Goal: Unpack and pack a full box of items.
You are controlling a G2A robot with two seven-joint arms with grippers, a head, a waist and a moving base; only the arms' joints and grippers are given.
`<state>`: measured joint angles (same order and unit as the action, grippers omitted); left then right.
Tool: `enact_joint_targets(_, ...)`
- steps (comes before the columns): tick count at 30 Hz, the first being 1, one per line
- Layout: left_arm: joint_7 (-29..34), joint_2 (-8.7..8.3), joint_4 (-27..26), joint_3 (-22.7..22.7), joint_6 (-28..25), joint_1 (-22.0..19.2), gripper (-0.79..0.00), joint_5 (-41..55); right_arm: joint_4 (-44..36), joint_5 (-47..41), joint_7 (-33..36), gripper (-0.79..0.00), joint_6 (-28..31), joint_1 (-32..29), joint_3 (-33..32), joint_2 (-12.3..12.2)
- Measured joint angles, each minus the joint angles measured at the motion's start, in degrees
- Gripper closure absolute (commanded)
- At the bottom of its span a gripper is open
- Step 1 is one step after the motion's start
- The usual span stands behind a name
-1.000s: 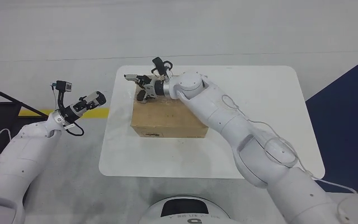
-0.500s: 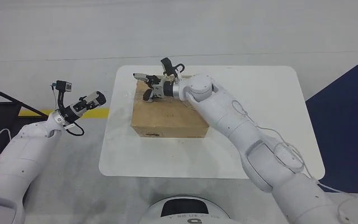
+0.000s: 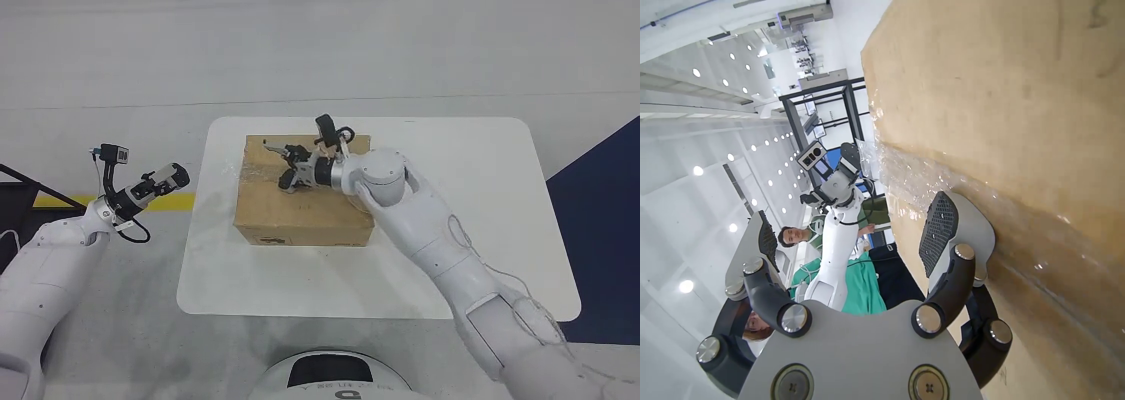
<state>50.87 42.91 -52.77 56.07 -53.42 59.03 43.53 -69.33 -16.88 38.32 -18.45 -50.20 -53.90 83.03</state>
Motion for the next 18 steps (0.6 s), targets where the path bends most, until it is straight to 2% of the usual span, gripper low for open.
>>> enact_joint_targets(8,0.0,0.00,0.0,0.0,0.0,0.0,-0.785,0.0,-15.1,0.2,-6.5,-0.785,2.9,-14.0,-11.4,-3.2)
enact_joint_targets(13,0.0,0.00,0.0,0.0,0.0,0.0,-0.785,0.0,-21.5,-3.7,-10.6,-0.785,11.1,-24.1,-20.5,-4.6)
enact_joint_targets(18,0.0,0.00,0.0,0.0,0.0,0.0,-0.785,0.0,-21.1,-11.6,-10.2,-0.785,22.9,-32.0,-29.6,-5.4)
